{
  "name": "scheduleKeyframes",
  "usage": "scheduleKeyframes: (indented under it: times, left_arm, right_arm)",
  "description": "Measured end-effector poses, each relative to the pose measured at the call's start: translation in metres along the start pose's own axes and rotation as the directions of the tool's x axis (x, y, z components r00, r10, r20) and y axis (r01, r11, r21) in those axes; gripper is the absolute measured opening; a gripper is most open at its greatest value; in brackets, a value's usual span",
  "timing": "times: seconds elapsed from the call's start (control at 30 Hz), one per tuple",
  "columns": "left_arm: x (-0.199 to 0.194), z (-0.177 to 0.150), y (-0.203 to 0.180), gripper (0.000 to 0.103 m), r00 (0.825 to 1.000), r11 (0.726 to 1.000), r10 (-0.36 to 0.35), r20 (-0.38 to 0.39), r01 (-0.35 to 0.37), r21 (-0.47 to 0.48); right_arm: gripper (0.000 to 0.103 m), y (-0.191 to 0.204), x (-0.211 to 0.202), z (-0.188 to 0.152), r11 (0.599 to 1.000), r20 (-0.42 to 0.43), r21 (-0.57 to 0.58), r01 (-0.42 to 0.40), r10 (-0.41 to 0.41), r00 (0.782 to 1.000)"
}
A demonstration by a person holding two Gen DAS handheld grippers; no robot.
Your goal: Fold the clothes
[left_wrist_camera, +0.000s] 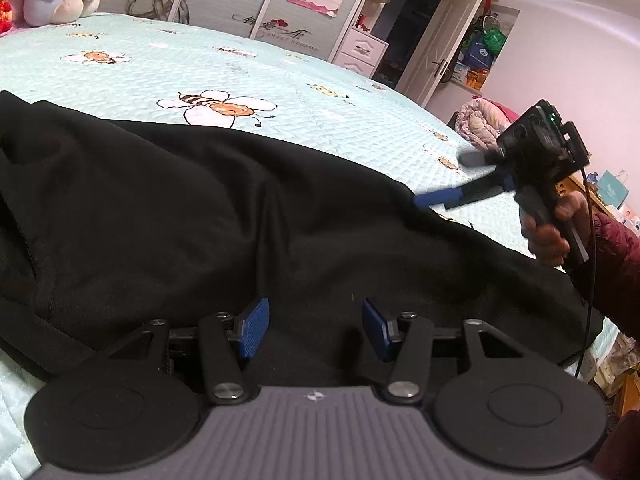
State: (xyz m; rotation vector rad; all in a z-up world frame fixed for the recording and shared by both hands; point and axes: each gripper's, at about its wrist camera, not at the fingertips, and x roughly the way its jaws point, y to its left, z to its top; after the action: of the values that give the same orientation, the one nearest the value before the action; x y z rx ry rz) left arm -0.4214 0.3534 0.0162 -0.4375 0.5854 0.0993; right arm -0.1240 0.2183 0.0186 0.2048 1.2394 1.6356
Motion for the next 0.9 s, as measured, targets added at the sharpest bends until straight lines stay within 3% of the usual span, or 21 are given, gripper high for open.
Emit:
scheduleKeyframes:
  times: [0.1, 0.2, 0.4, 0.57, 0.7, 0.83, 0.9]
  left_arm:
    - [0.001, -0.002, 0.000, 0.055, 1.000, 1.000, 0.001, 0.009, -0.001, 0.001]
    - [0.001, -0.002, 0.000, 0.055, 1.000, 1.000, 0.000, 0.009, 0.001, -0.004]
    - [0.001, -0.001, 0.003, 0.056, 1.000, 1.000, -0.005, 0.009, 0.005, -0.024]
    - [0.001, -0.002, 0.003, 0.056, 1.000, 1.000, -0.005, 0.018, 0.006, -0.024]
    - [0.000, 0.000, 0.004, 0.056, 1.000, 0.999, -0.003, 0.019, 0.003, -0.039]
    - [-0.005, 0.003, 0.003, 0.054, 1.000, 0.998, -0.009, 0.014, 0.009, -0.061]
    - [-0.016, 0.006, 0.004, 0.052, 0.999, 0.999, 0.012, 0.049, -0.010, -0.047]
  right_arm:
    - [0.078, -0.008, -0.015, 0.007, 0.999, 0.105, 0.013, 0.036, -0.037, 0.994]
    - [0.078, -0.016, -0.002, 0.016, 0.995, 0.044, -0.040, 0.096, -0.095, 0.995]
    - [0.079, -0.012, 0.014, 0.021, 0.997, -0.063, -0.082, -0.011, 0.006, 0.998]
    - [0.079, 0.001, 0.015, 0.015, 0.993, -0.138, -0.111, -0.044, 0.028, 0.990]
    - [0.079, -0.007, 0.031, 0.021, 0.999, -0.146, -0.049, -0.018, 0.011, 0.989]
    - [0.080, -0.028, 0.060, 0.037, 0.987, -0.119, 0.136, -0.088, 0.105, 0.987]
    - [0.082, -0.035, 0.075, 0.046, 0.970, -0.113, 0.211, -0.119, 0.146, 0.983]
